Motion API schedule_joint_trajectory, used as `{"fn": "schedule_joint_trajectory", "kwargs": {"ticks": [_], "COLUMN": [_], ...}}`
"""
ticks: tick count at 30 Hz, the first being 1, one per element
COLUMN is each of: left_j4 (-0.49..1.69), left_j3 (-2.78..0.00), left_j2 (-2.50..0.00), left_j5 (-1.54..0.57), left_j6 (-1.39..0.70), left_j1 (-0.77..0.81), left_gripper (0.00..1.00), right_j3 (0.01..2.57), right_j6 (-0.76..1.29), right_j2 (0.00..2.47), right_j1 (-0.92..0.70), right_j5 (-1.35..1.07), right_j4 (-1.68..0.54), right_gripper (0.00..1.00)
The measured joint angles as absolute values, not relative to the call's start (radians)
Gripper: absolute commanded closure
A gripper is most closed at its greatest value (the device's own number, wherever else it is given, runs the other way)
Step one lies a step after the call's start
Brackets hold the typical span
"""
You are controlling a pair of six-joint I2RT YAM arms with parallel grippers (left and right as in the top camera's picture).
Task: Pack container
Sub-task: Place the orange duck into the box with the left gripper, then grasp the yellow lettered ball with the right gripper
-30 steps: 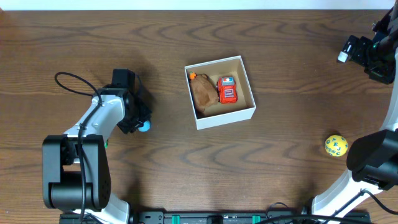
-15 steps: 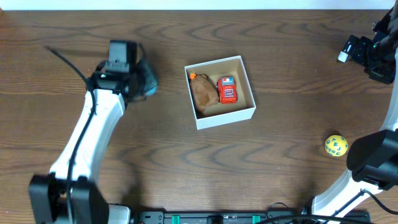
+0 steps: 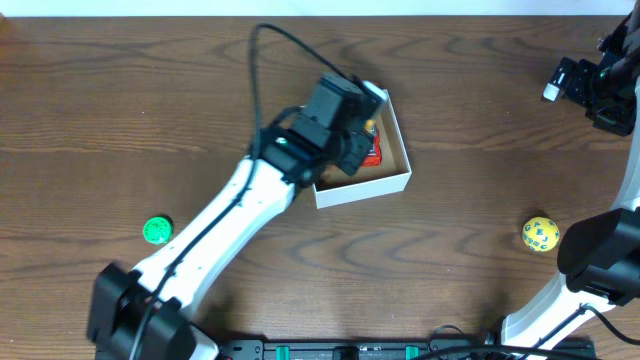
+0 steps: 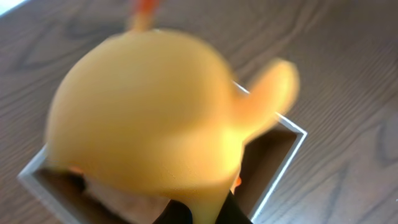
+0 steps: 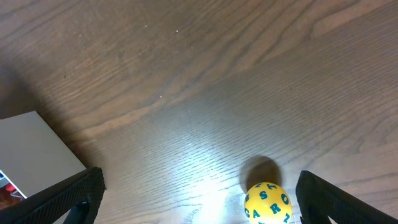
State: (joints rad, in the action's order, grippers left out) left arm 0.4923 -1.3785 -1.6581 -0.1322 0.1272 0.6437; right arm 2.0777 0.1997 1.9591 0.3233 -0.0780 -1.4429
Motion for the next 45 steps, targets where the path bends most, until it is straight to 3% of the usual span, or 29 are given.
{"fn": "schedule_joint_trajectory", "kwargs": {"ticks": [2,4,5,6,7,17,23,31,45], "left_j4": [0.481,0.481,0.479,0.475,0.474,0.492,0.638,0.791,0.801], "left_j3": [-1.378,-1.378,-1.377,-1.374,-1.372,-1.371,-1.373,-1.374,-1.374], "left_j2": [-1.706,-1.745,-1.758,-1.769,-1.776,-1.682,-1.499,-1.450,-1.450], "left_j5": [-0.132,-0.131,-0.130,-0.128,-0.128,-0.128,-0.079,-0.045,-0.053], "left_j6": [0.154,0.166,0.169,0.183,0.189,0.107,-0.068,-0.277,-0.337], "left_j1": [0.650,0.647,0.645,0.641,0.636,0.535,0.303,-0.001,-0.045], "left_gripper": [0.50,0.45,0.32,0.08,0.00,0.02,0.02,0.02,0.02], "right_j3": [2.078,2.078,2.078,2.077,2.077,2.077,2.077,2.073,1.989], "right_j6": [0.200,0.200,0.200,0.200,0.200,0.173,0.110,0.126,0.345], "right_j2": [1.959,1.959,1.959,1.959,1.959,1.959,1.959,1.946,1.544], "right_j1": [0.323,0.323,0.323,0.323,0.323,0.323,0.292,0.274,0.389], "right_j5": [-0.078,-0.078,-0.078,-0.078,-0.078,-0.079,-0.098,-0.074,0.022], "right_j4": [-1.447,-1.449,-1.450,-1.451,-1.451,-1.451,-1.499,-1.549,-1.686], "right_gripper": [0.01,0.01,0.01,0.01,0.01,0.01,0.01,0.01,0.01]}}
